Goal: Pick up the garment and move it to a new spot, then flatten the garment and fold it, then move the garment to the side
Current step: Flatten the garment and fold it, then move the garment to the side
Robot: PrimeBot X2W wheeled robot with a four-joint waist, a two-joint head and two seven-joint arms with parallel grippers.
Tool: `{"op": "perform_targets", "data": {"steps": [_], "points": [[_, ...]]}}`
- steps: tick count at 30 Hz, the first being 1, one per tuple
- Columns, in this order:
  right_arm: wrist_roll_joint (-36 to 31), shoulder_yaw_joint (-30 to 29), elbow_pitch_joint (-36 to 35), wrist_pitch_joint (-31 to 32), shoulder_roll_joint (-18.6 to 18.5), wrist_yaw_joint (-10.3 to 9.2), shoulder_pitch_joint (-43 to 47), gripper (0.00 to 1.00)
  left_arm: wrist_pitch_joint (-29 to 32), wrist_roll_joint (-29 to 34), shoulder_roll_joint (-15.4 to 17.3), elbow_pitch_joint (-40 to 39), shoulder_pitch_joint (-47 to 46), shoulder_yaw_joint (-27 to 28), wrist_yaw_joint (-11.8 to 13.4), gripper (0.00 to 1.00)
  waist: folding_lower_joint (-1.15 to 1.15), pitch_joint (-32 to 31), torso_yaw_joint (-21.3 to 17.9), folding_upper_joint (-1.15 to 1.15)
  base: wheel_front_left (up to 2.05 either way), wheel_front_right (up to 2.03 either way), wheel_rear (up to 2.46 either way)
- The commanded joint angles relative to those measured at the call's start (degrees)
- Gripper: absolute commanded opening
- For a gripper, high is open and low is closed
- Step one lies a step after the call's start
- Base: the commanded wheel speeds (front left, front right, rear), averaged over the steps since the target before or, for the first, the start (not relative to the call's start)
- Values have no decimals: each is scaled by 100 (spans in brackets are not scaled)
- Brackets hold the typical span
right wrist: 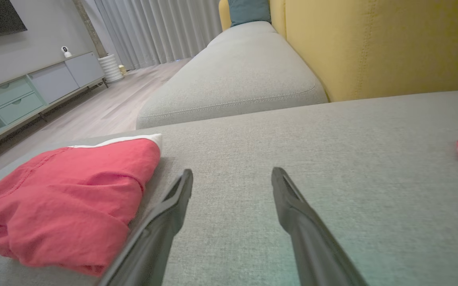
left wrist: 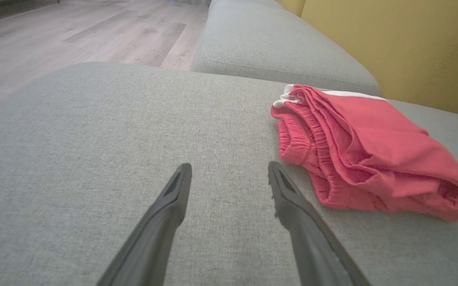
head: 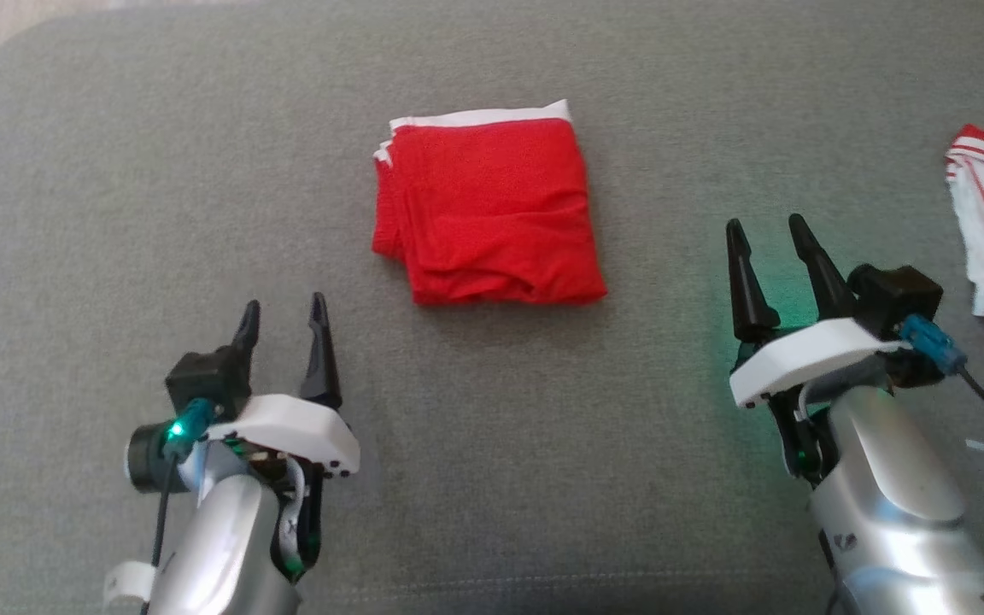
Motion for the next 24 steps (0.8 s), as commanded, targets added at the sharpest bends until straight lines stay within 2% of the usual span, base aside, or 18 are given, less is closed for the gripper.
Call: {"op": "perform_targets", "data": {"steps": [1,8,17,24], "points": [[-80,59,-245,-62,101,-5,11,100,-30,78,97,-196,-133,248,12,100,0,-41,-56,0,0,0,0],[88,-14,-438,-62,105,-5,378,100,-30,237,97,-204,61,451,42,100,0,-254,-173,0,0,0,0],[278,130,-441,-62,106,-5,697,100,-30,378,97,-238,582,634,75,100,0,-689,-270,0,0,0,0],[466,223,-388,-62,107,-5,836,100,-30,424,97,-258,869,711,72,100,0,-796,-295,0,0,0,0]]}}
